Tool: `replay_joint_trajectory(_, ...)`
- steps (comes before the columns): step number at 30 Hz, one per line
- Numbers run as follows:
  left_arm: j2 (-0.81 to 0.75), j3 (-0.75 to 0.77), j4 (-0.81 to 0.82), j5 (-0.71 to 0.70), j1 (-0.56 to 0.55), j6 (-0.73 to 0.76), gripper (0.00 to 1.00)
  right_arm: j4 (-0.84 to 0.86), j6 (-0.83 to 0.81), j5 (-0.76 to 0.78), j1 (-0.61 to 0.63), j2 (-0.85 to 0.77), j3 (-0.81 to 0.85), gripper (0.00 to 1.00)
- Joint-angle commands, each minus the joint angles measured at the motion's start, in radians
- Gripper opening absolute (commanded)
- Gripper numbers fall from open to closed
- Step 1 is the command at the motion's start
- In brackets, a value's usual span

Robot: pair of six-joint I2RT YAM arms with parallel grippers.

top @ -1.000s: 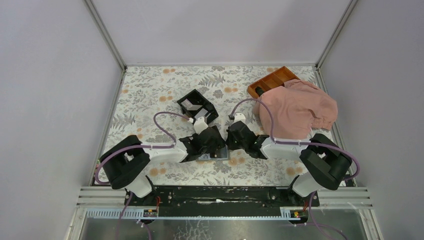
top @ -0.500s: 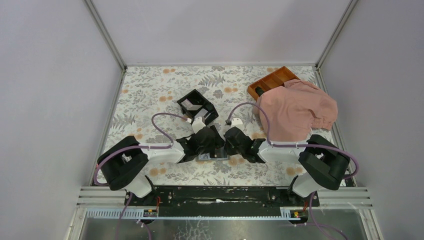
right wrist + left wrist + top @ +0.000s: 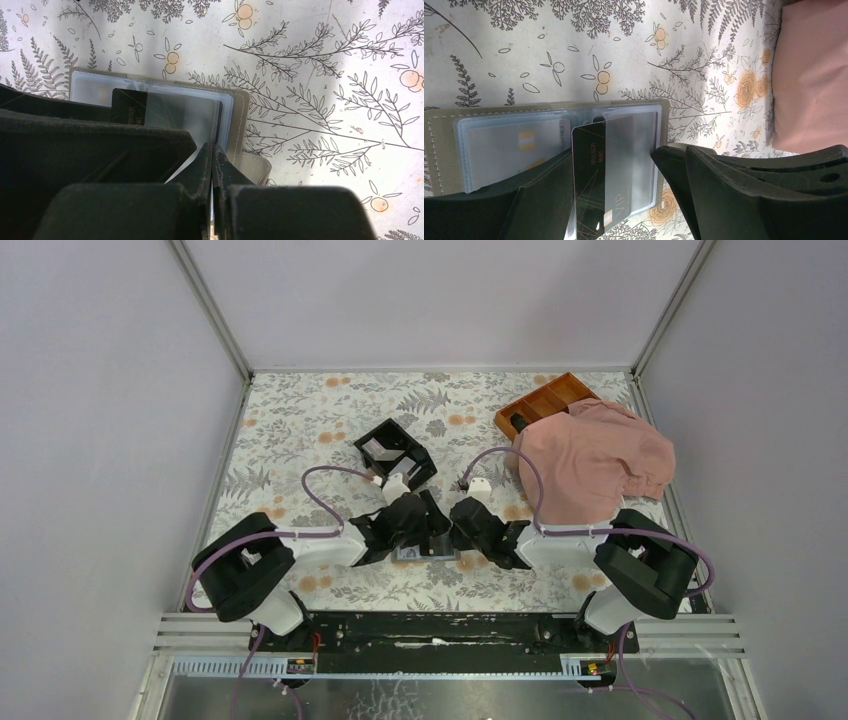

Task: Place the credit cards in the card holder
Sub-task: Insert the credit card into the card holder.

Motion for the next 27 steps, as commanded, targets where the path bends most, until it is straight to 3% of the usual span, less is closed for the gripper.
replay_joint_trajectory(1,0.035,-0.075,-0.130,-0.009,0.025,0.036,0.84,-0.064,0.021,0.045,0.005,0.033,-0.037,0.00)
replay_joint_trajectory(27,-0.110,-0.145,-0.198,-0.035,0.049,0.045,0.88,-0.029,0.029,0.016,0.004,0.098,-0.029,0.00)
